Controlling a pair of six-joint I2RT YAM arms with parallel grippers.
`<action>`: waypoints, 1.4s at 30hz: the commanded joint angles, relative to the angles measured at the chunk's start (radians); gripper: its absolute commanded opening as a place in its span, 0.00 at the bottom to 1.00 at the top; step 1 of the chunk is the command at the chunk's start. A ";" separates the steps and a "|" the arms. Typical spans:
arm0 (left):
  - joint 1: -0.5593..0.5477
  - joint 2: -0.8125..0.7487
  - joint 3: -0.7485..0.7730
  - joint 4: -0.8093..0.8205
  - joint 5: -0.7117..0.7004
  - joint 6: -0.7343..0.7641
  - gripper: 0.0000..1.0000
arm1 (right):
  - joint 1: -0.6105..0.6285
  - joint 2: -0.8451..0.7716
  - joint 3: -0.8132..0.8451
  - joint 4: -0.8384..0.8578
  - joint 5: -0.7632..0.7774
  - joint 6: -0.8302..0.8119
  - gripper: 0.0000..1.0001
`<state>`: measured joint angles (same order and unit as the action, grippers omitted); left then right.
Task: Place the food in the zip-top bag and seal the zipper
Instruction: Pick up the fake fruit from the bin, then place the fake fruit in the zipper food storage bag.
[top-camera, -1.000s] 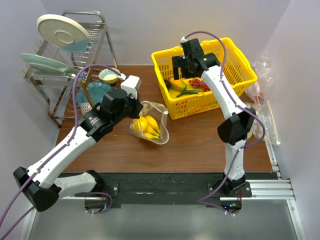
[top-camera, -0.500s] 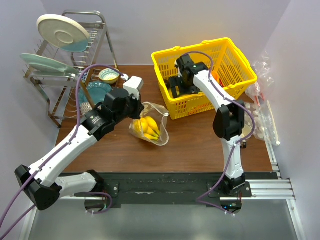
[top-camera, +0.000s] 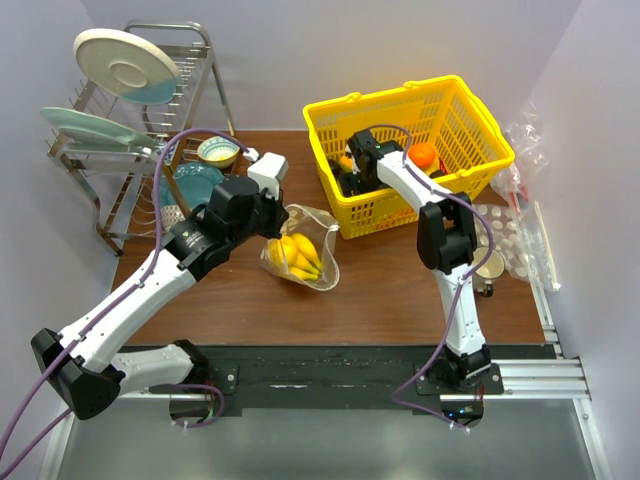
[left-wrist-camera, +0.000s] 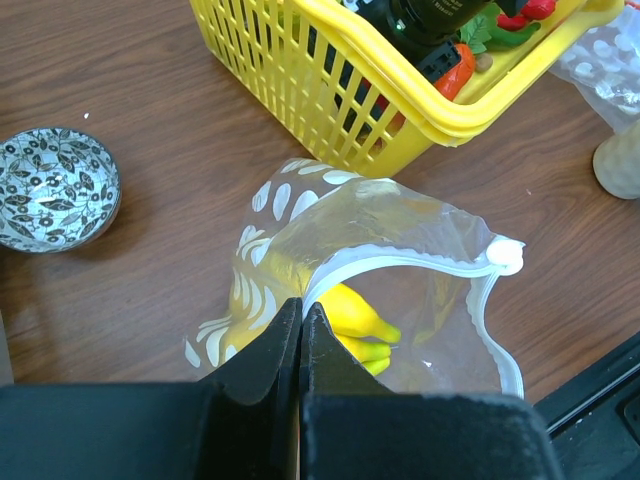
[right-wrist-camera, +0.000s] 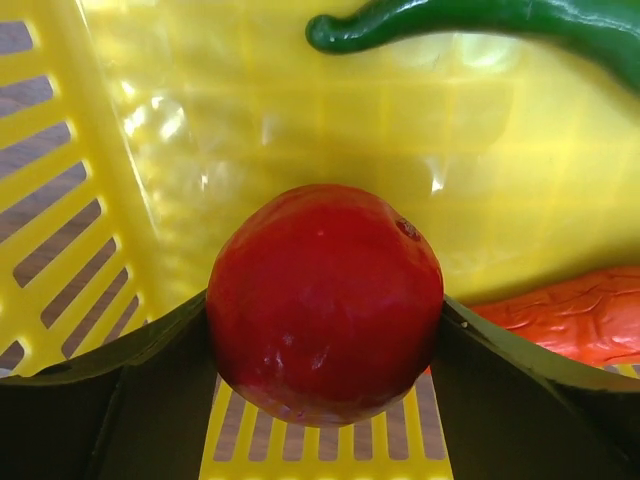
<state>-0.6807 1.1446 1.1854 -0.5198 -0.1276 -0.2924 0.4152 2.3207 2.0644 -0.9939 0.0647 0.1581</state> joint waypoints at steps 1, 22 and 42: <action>0.004 -0.008 0.026 0.030 -0.012 0.027 0.00 | -0.009 -0.125 0.026 0.044 0.024 -0.011 0.61; 0.003 0.021 0.034 0.056 0.005 0.035 0.00 | 0.011 -0.905 -0.430 0.406 -0.445 0.006 0.59; 0.004 0.030 0.049 0.060 0.039 0.024 0.00 | 0.385 -0.991 -0.851 0.726 -0.421 0.149 0.56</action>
<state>-0.6807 1.1809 1.1866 -0.4919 -0.1009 -0.2737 0.7856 1.2991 1.2167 -0.3489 -0.4103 0.2970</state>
